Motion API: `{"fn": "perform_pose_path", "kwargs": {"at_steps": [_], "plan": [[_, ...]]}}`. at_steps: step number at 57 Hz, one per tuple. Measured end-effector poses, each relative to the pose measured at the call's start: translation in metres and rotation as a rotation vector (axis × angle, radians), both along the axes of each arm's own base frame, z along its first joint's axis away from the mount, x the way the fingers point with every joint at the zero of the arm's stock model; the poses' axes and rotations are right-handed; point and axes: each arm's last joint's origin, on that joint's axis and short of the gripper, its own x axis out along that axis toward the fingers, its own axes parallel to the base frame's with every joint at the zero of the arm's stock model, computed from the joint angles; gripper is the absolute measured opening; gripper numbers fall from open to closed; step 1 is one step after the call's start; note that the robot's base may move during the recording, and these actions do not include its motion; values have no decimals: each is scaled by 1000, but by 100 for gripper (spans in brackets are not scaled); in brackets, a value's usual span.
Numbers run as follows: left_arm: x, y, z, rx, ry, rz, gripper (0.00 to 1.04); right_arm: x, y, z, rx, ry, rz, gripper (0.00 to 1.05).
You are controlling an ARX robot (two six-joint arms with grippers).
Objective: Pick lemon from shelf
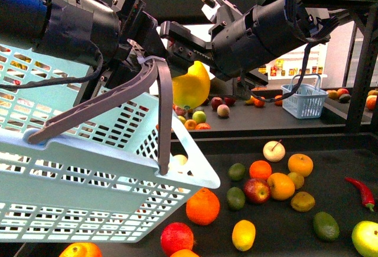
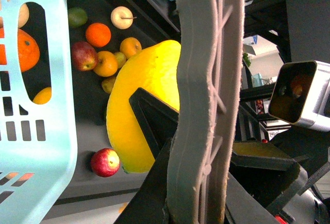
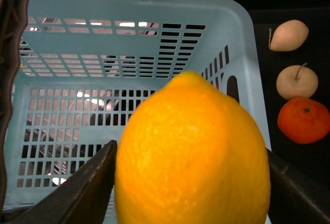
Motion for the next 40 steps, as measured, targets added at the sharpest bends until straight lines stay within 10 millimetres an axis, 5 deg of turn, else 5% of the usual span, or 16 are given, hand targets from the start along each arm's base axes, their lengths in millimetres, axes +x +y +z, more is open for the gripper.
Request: {"fn": "perform_pose_path", "kwargs": {"at_steps": [8,29,40], "plan": [[1,1,0,0,0,4,10,1,-2,0,-3,-5,-12,98],[0,0,0,-6,4,-8,10,-1,-13,1,9,-17,-13,97],[-2,-4,1,-12,-2,-37,10,-11,-37,13,32,-72,-19,97]]}}
